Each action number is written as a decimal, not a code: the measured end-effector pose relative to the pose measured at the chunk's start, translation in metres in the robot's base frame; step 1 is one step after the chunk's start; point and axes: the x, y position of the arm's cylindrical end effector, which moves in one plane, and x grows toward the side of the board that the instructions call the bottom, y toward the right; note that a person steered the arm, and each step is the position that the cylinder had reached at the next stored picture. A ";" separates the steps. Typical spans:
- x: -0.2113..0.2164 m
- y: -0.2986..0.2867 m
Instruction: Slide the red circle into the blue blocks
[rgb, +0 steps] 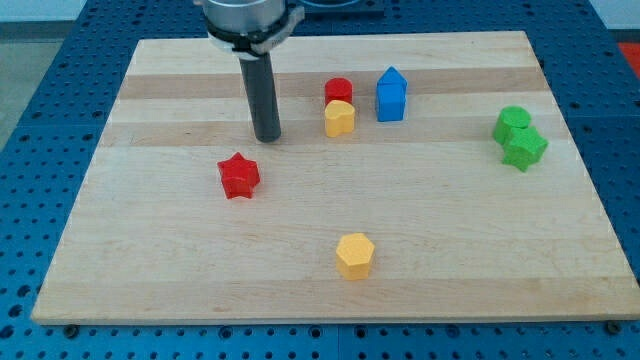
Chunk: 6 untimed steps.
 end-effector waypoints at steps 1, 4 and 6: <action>-0.025 0.004; -0.055 0.088; -0.055 0.101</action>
